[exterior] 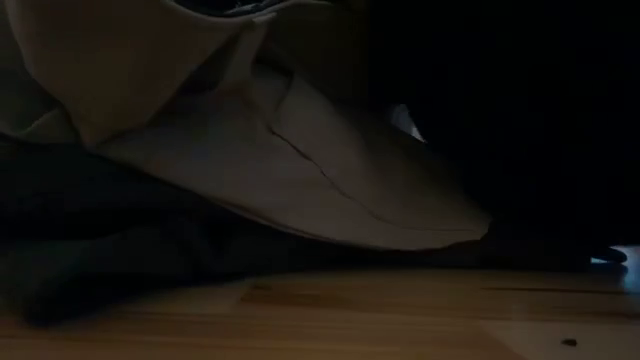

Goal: Sort clothes
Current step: Put the black shirt into the white laundry bin

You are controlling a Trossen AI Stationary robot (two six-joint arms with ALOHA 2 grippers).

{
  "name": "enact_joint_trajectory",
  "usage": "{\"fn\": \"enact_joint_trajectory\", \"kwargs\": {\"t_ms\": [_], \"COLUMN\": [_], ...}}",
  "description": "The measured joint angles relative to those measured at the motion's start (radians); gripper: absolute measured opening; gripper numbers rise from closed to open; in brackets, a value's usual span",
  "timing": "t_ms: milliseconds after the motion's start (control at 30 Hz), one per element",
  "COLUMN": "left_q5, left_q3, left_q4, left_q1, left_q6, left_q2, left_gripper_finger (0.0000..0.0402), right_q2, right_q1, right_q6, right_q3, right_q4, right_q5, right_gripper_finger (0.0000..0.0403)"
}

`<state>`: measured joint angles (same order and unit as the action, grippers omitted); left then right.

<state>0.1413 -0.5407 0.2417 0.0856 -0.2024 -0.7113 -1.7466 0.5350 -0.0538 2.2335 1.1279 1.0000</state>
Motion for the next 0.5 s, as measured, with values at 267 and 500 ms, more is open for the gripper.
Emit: {"fn": "enact_joint_trajectory", "kwargs": {"t_ms": [267,500], "left_q5": [0.0,0.0], "left_q3": [0.0,0.0], "left_q4": [0.0,-0.002], "left_q1": [0.0,0.0], "left_q6": [0.0,0.0], "left_q2": [0.0,0.0], "left_gripper_finger": [0.0,0.0], "right_q2": [0.014,0.084], "right_q1": [-0.146,-0.288], "right_q6": [-0.158,-0.357], "right_q3": [0.123,0.111], "right_q4": [-0.052,-0.256], "right_q5": [0.056,0.067], "right_gripper_finger": [0.0018,0.0019]}}
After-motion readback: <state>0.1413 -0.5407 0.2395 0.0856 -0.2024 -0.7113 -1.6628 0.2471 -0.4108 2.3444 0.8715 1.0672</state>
